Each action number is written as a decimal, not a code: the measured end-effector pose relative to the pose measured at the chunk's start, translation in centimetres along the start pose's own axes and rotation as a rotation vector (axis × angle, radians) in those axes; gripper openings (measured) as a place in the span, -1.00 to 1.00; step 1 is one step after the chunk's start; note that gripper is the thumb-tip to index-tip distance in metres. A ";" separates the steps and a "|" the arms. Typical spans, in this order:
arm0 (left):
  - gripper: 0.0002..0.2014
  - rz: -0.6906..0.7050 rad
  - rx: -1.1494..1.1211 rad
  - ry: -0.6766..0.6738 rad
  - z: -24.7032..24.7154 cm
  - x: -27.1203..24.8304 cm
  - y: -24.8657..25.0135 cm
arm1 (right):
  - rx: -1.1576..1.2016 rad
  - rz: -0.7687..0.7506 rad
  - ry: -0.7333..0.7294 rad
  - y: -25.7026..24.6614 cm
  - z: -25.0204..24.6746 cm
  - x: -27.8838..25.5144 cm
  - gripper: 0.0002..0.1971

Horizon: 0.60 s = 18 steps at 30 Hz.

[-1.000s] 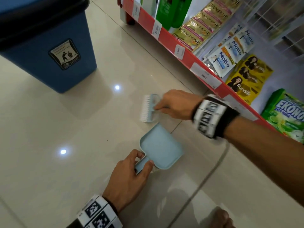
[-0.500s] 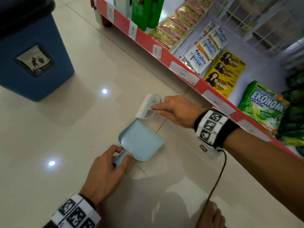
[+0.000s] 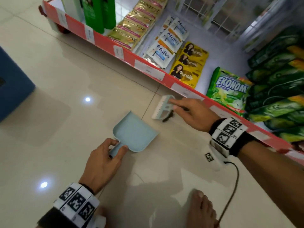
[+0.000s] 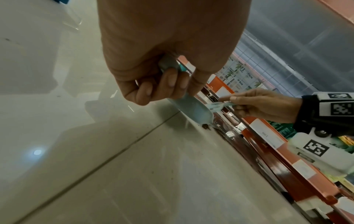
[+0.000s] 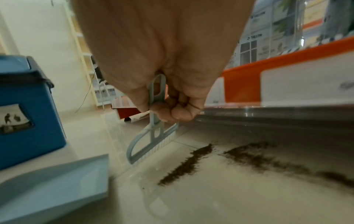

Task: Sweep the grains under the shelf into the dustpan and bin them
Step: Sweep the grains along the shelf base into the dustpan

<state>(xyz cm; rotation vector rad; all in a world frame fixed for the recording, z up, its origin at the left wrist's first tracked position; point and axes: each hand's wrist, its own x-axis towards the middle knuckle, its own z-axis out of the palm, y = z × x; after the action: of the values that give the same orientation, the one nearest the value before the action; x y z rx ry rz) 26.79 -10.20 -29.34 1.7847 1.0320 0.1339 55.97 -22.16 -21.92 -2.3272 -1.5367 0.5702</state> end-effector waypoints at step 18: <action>-0.72 -0.061 -0.112 -0.054 3.4 4.3 3.0 | -0.197 0.176 0.493 1.5 2.8 -4.7 -0.81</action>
<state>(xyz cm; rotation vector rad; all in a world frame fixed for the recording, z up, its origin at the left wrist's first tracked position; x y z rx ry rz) 33.00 -9.94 -30.03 1.6458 1.0193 0.1031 54.19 -27.02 -24.26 -2.5101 -1.2086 -0.1282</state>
